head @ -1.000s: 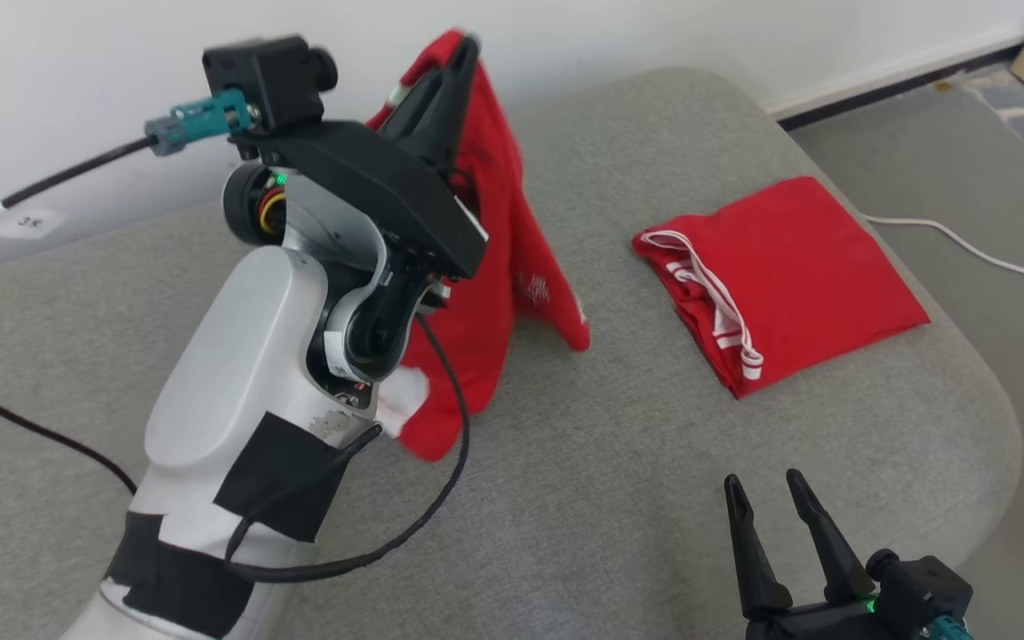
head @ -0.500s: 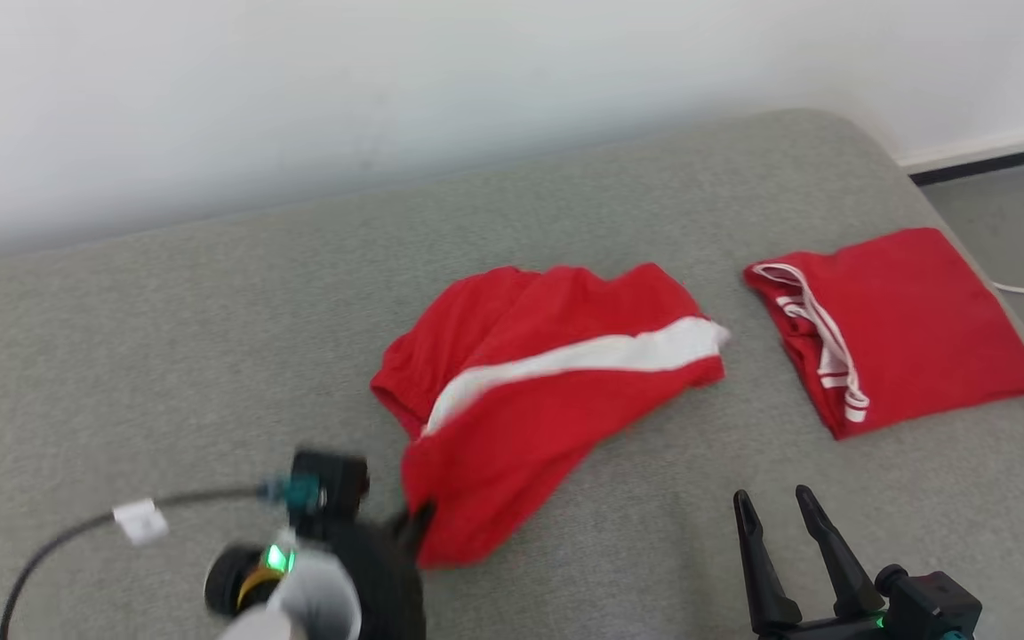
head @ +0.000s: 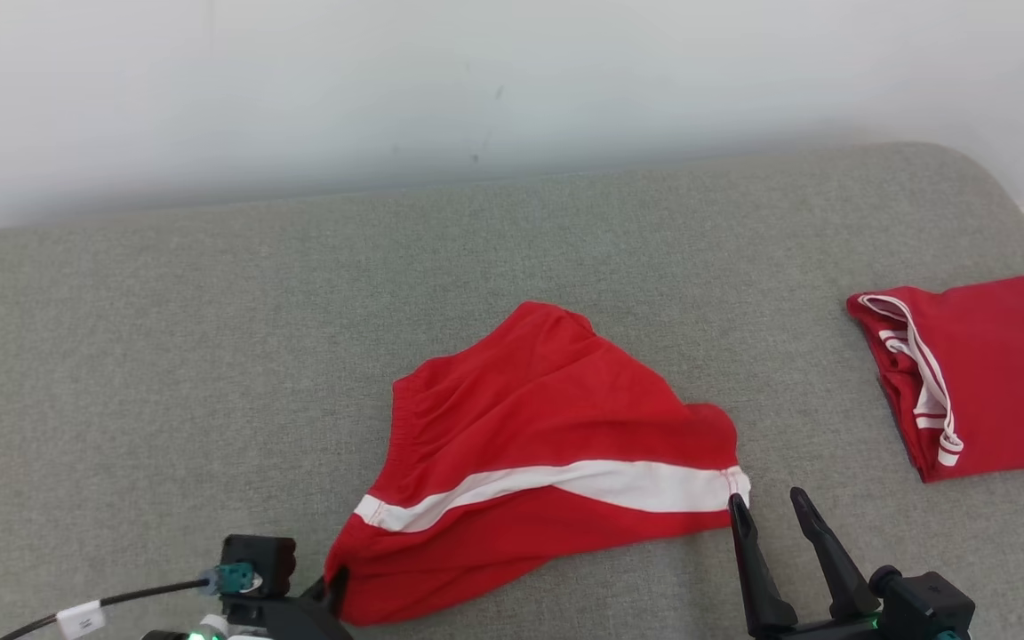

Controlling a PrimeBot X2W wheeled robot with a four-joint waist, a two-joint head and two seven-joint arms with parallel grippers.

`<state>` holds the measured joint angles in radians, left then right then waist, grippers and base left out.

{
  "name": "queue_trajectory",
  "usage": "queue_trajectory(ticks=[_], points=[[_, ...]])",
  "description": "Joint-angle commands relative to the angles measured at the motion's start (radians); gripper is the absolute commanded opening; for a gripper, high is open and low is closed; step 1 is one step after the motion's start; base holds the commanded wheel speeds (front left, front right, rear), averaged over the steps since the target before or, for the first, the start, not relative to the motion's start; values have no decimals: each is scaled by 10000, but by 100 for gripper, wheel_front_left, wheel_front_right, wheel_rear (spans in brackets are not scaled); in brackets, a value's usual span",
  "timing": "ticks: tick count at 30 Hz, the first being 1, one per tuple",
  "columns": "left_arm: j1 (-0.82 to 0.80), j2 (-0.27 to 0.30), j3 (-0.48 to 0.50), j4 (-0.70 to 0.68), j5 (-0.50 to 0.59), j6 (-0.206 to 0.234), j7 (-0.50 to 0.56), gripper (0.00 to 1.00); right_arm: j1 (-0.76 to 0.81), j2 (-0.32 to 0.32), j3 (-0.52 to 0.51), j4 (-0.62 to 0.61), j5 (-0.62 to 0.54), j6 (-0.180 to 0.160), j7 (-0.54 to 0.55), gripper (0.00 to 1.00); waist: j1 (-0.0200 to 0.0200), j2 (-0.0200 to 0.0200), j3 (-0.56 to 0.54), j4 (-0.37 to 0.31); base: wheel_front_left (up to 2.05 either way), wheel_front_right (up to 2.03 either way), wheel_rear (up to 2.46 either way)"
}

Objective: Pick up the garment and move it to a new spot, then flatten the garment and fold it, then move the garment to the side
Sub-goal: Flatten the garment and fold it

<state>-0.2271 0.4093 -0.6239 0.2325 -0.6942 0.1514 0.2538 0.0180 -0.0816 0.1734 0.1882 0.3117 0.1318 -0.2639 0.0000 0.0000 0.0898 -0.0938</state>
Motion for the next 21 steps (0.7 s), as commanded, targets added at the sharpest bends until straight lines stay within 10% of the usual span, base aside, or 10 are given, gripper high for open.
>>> queue_trajectory(ticks=[1, 5, 7, 15, 21], points=[[161, -1, 103, -25, -100, 97, -150, 0, -20, -4, 4, 25, -15, -26, -2, 100, 0, 0, -79, 66, 0, 0, 0], [603, -300, 712, -195, -302, 429, -1344, 0, 85, -42, -49, 46, 17, -26, -2, 100, 0, 0, -191, 98, 0, 0, 0], [859, -537, 1002, -217, -476, 435, -2162, 100, 145, -71, -107, 45, 10, -26, -2, 100, 0, 0, -259, 84, 0, 0, 0], [2287, -1482, 2358, -37, -725, -71, -5124, 100, 469, -171, -436, 79, -49, -26, -2, 100, 0, 0, -796, 71, 0, 0, 0], [3227, -2138, 4335, -1366, 1924, -782, -5181, 100, 465, -346, -733, -57, -99, -26, -2, 100, 0, 0, -1017, 239, 0, 0, 0]])
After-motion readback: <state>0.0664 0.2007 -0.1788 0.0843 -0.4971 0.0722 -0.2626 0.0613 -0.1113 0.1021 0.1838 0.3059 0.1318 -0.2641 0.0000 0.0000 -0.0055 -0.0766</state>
